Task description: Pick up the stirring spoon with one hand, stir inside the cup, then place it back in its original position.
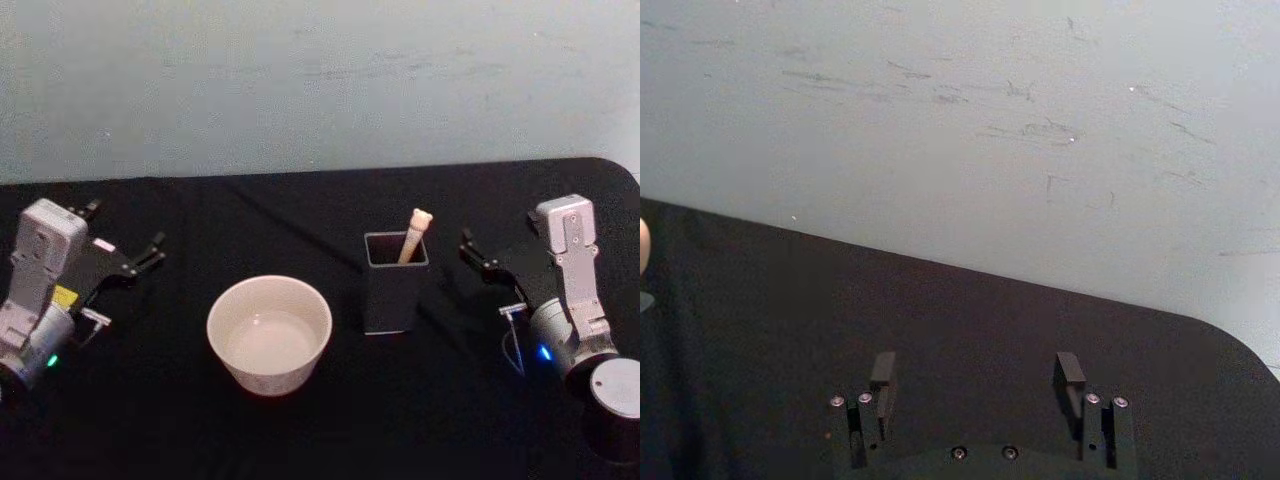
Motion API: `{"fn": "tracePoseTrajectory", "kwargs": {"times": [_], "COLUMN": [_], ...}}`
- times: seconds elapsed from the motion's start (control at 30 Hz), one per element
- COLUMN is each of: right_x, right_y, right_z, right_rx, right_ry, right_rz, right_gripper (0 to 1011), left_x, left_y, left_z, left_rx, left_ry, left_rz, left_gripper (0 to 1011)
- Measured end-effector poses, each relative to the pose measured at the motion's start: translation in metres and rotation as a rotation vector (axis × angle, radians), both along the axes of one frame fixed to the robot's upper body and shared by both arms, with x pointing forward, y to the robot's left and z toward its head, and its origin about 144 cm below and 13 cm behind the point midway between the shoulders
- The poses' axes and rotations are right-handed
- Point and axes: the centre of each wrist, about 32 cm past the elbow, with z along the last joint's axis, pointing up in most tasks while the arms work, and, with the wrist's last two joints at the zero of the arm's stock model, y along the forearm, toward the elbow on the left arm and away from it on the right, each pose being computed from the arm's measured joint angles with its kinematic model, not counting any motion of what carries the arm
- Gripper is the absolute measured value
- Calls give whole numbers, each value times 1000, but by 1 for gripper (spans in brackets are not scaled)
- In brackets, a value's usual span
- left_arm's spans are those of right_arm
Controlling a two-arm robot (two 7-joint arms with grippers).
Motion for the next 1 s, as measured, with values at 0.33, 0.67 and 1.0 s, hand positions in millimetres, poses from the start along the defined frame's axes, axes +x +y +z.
{"fn": "tracePoseTrajectory", "kwargs": {"times": [0.33,0.67,1.0], "right_x": [0,0,0], "right_y": [0,0,0], "right_z": [0,0,0], "right_rx": [0,0,0], "right_ry": [0,0,0], "right_rz": [0,0,0], "right_gripper": [1000,1000,1000], "left_x": [0,0,0], "left_y": [0,0,0], "left_z": [0,0,0], "left_rx": [0,0,0], "left_ry": [0,0,0], "left_rz": [0,0,0], "left_gripper": [1001,1001,1001]}}
